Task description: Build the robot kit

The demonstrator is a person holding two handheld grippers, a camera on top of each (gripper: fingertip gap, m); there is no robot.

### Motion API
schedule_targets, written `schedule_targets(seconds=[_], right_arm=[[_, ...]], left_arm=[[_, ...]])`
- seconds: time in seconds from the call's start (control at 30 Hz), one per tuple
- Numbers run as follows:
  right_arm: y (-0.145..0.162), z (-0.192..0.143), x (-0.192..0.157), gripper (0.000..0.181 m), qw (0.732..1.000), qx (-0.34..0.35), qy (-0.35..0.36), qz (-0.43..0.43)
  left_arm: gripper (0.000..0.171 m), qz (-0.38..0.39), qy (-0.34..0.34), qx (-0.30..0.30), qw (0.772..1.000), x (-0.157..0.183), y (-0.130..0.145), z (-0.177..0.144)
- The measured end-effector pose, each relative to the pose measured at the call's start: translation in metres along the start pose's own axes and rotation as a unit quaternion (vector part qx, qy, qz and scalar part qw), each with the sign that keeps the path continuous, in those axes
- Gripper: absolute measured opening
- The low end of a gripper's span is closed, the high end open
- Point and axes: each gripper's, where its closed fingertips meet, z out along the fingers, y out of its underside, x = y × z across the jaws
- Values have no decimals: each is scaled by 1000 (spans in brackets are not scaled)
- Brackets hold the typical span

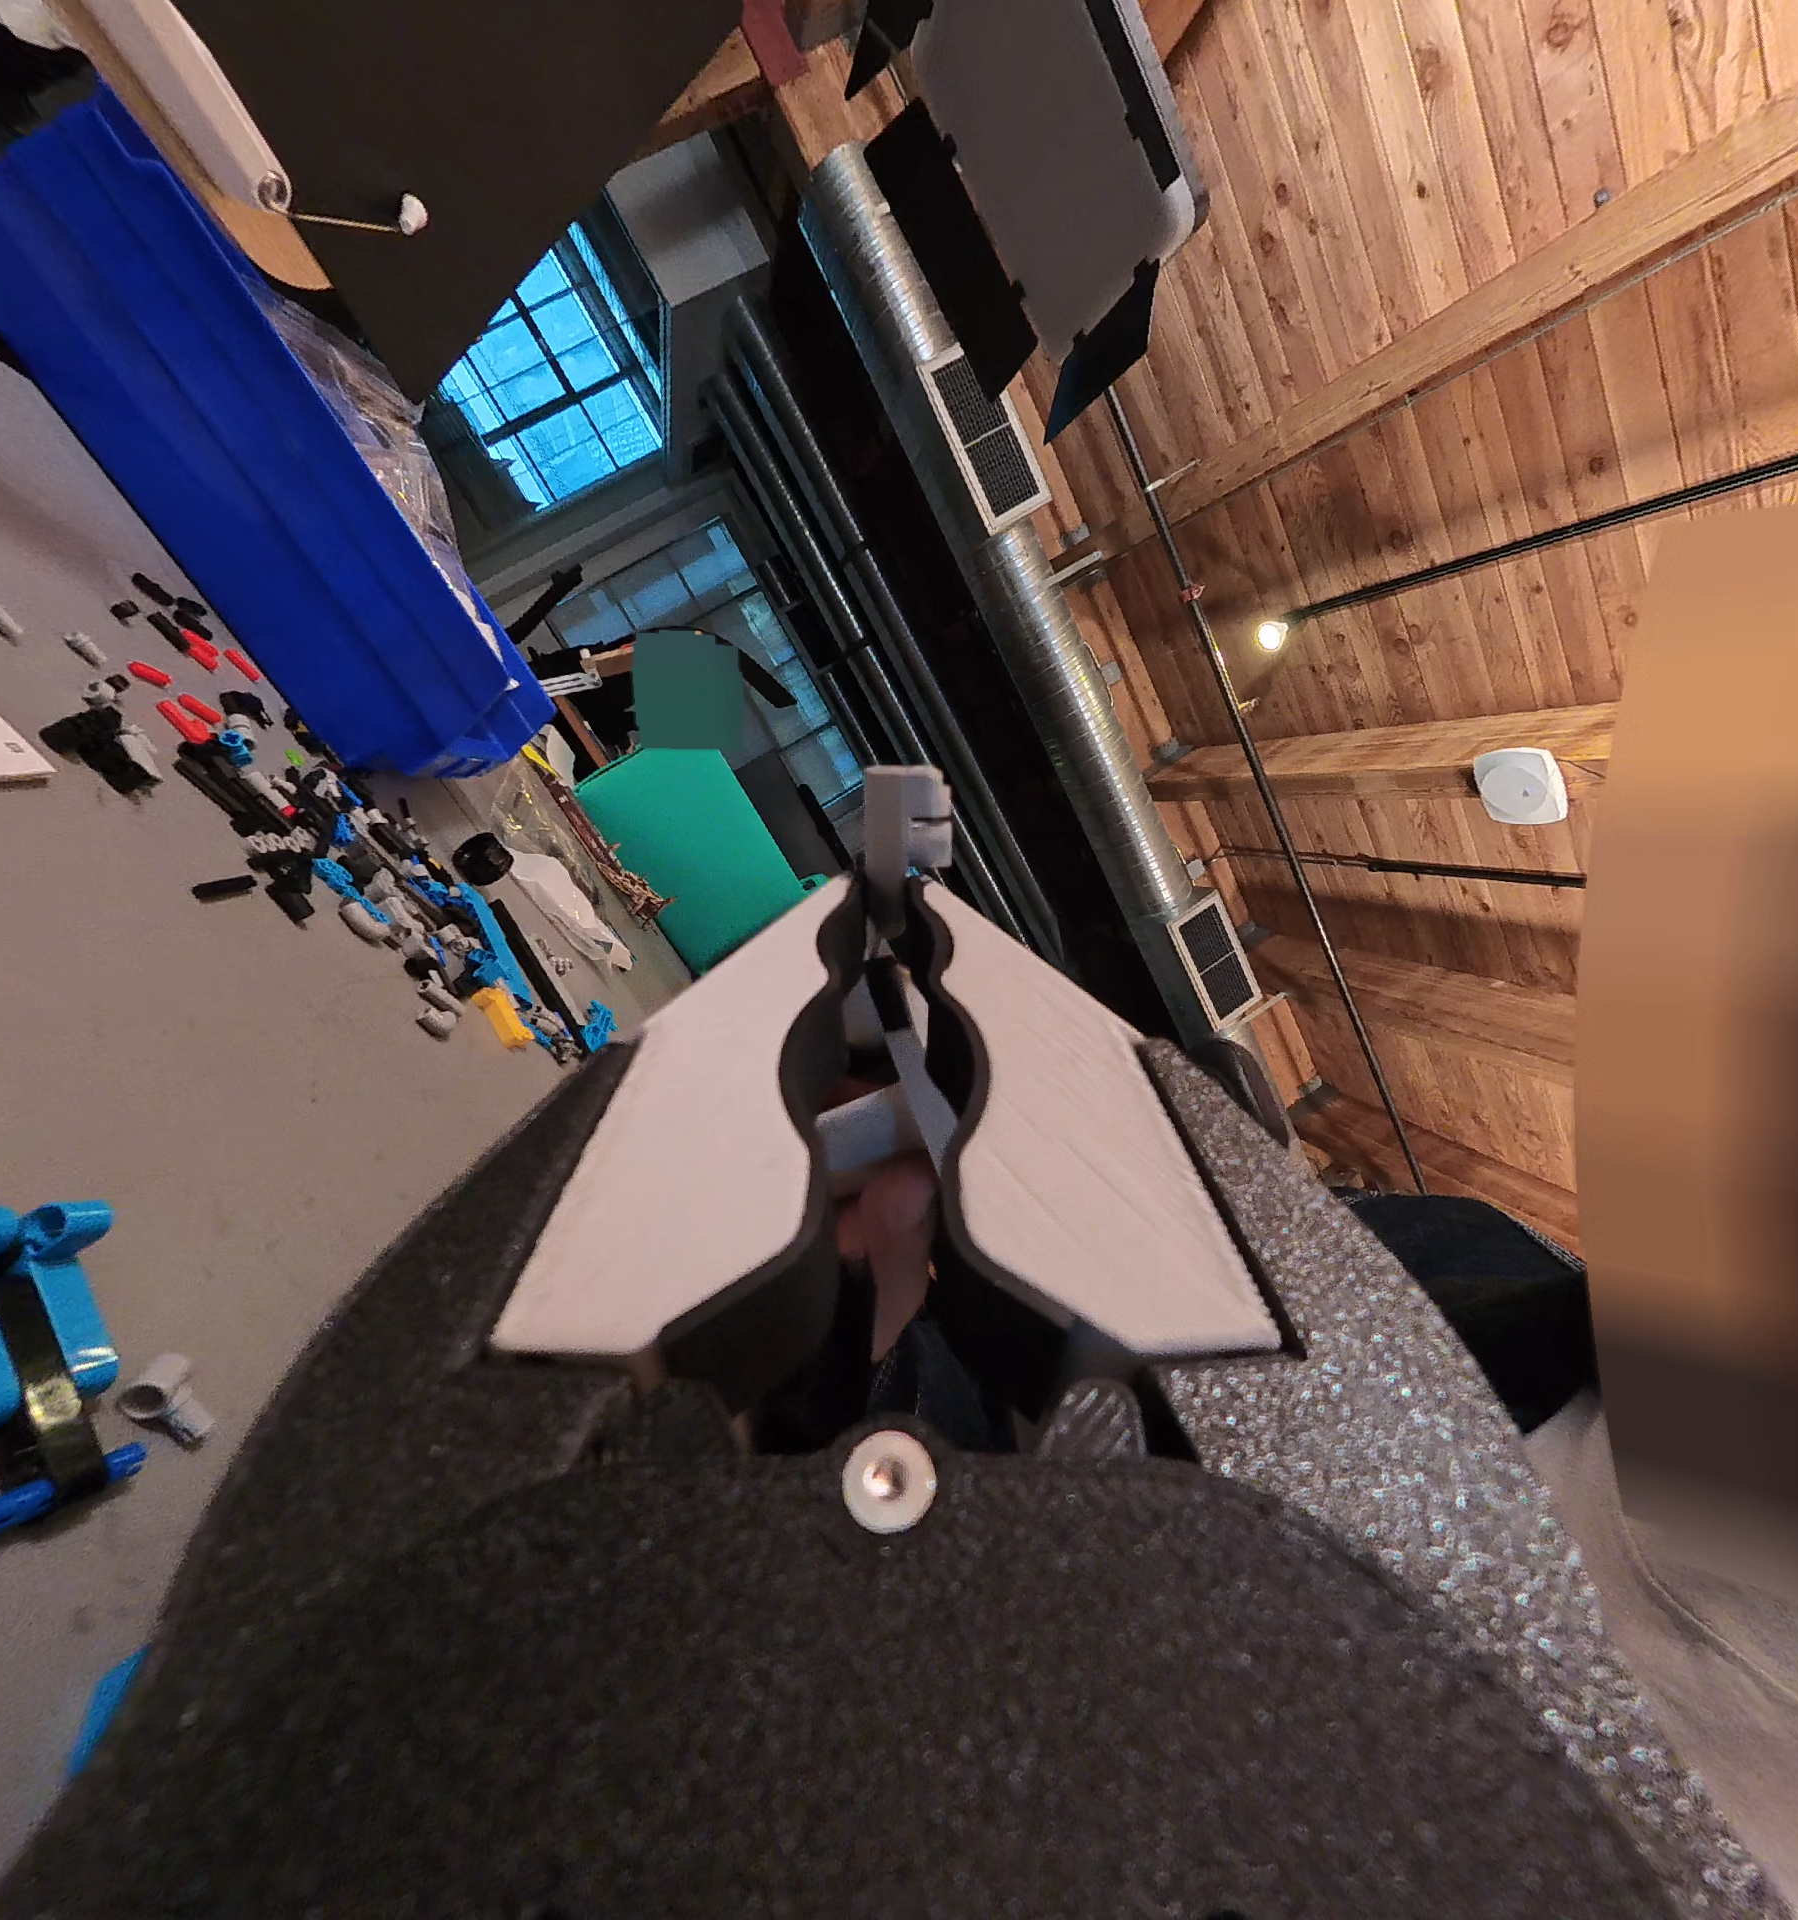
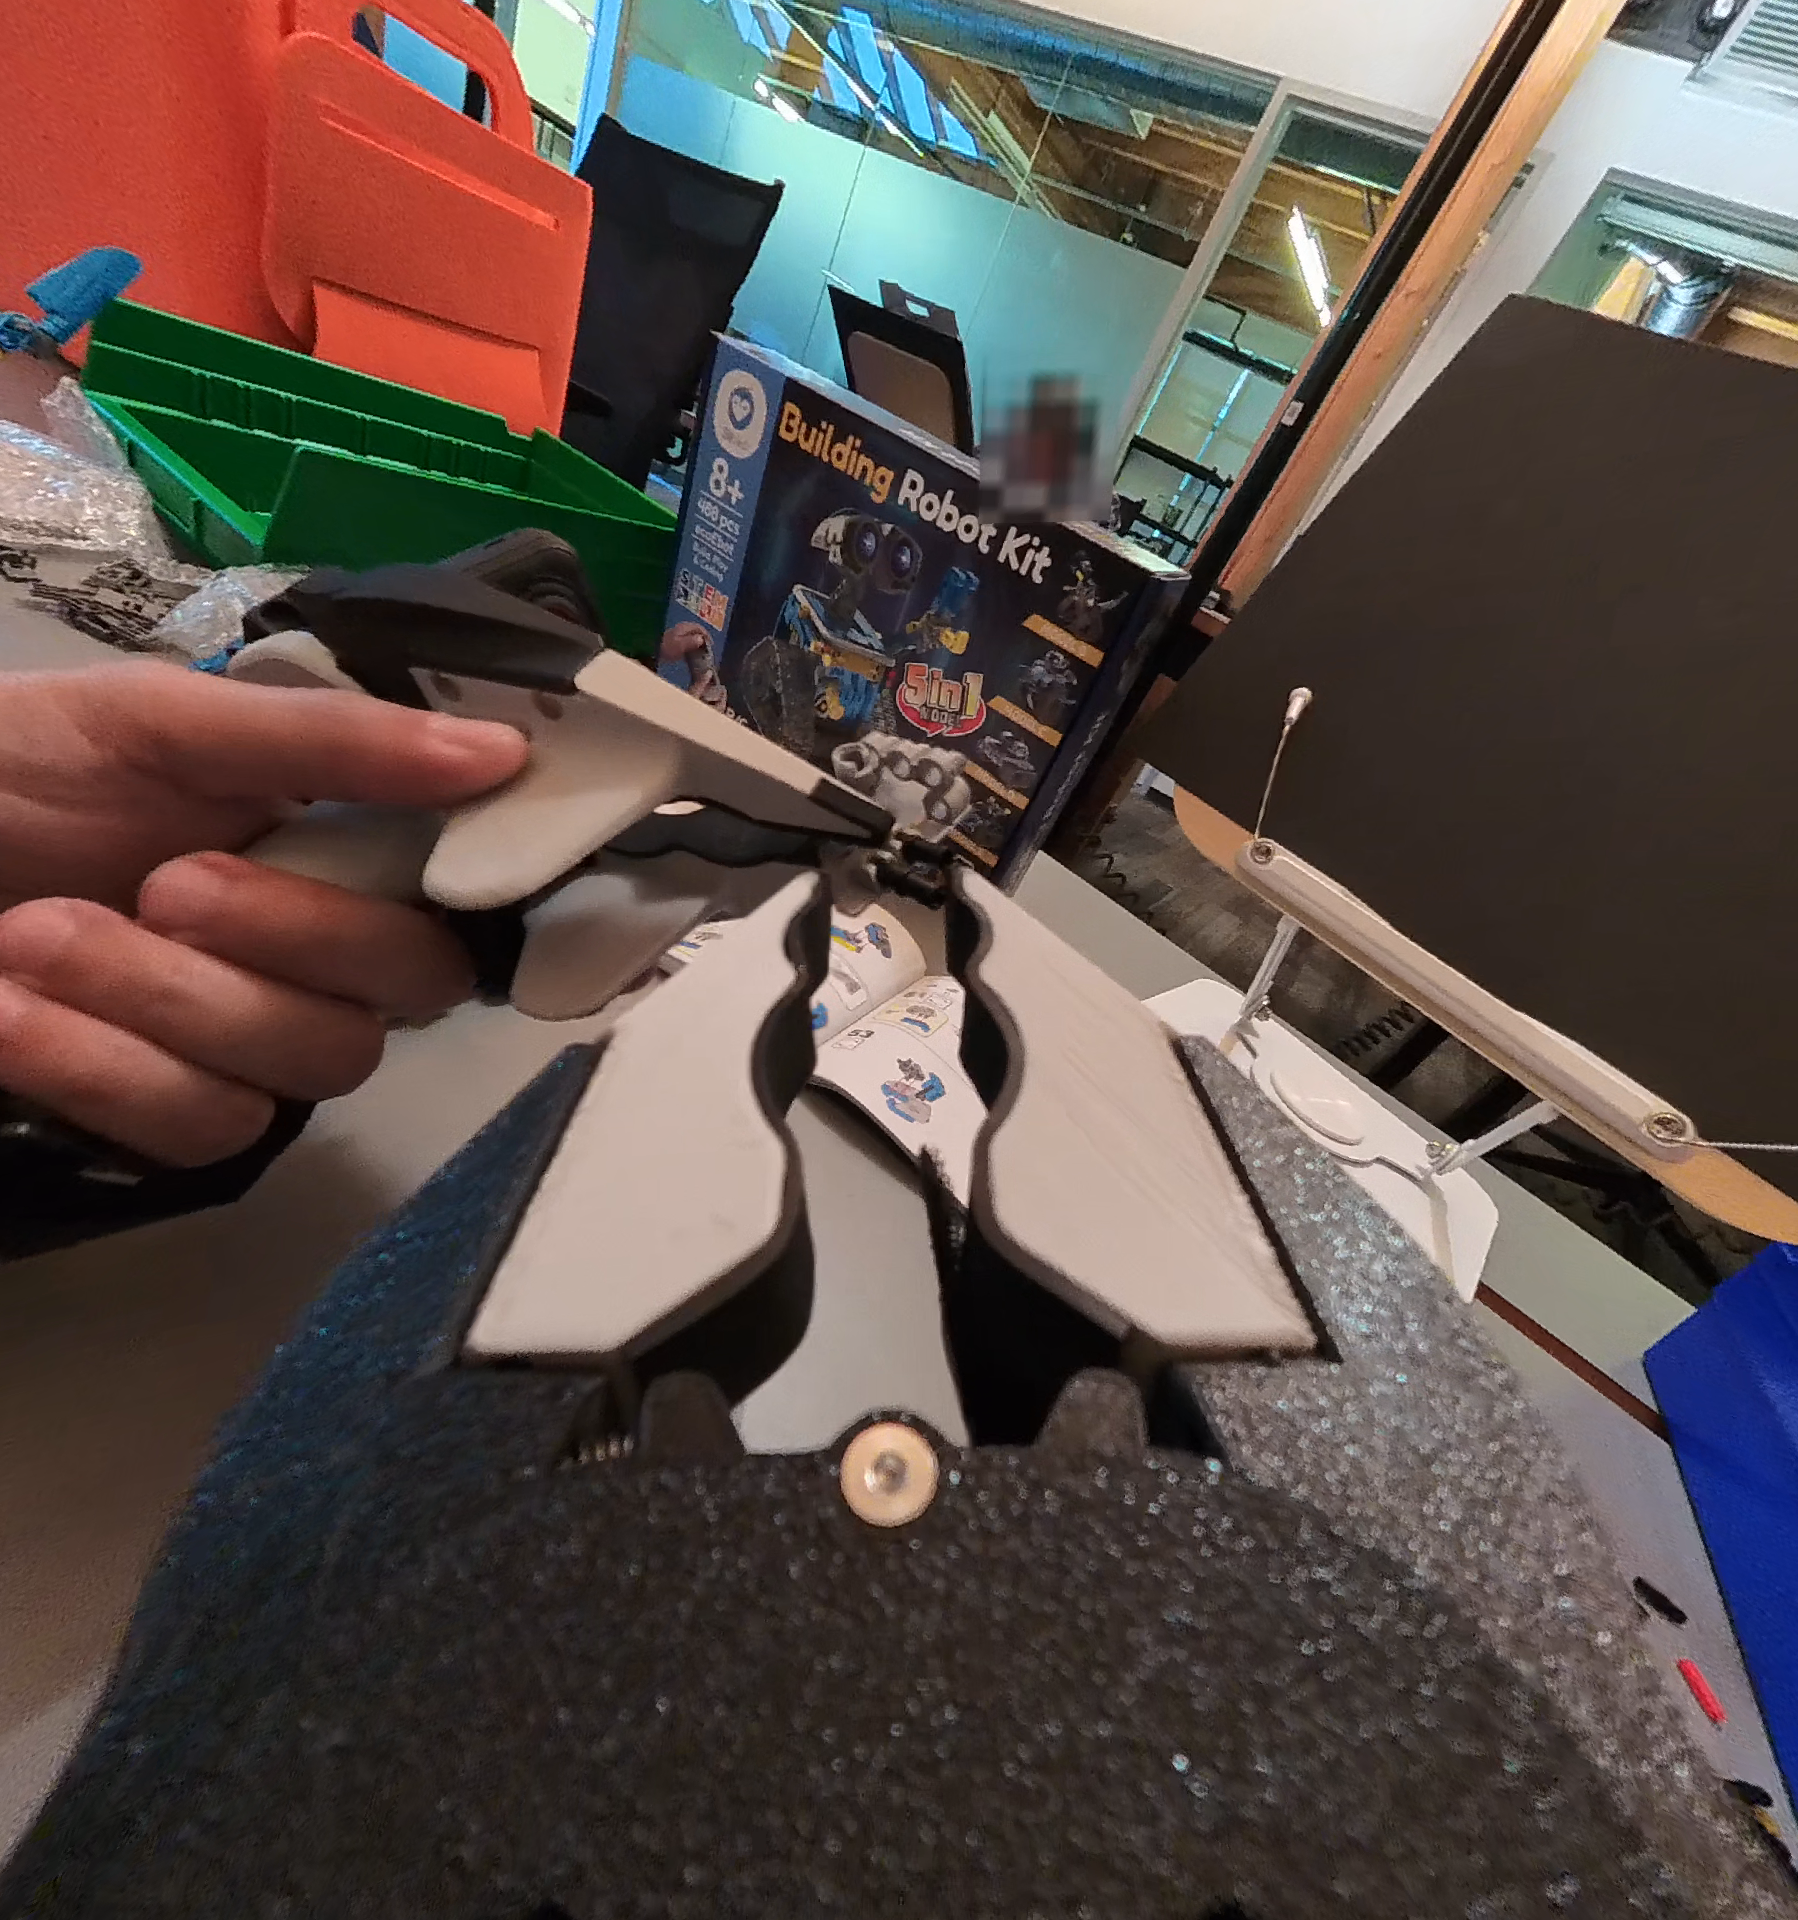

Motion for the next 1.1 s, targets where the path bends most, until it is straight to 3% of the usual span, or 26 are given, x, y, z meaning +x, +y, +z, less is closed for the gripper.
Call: schedule_targets(seconds=[0.27,0.5,0.57,0.67,0.83,0.93,1.1], right_arm=[[1,-2,-1,20,999,11,-49,16],[0,-20,-16,12,970,21,-234,55],[1,-17,-13,13,976,22,-210,49],[-2,-11,1,14,993,28,-115,23],[3,0,-22,45,998,-13,-59,1],[4,2,-19,36,999,-22,-15,-48],[9,3,-20,34,999,-33,-26,-24]], left_arm=[[6,30,-13,-31,999,0,4,0],[7,25,4,-145,989,5,21,-5],[7,46,-6,-134,990,4,18,-5],[7,54,-25,-94,994,-2,5,-7],[7,37,-31,-55,997,-8,-7,-11],[7,32,-26,-55,998,-8,-7,-11],[7,26,-28,-53,998,-10,-6,-11]])
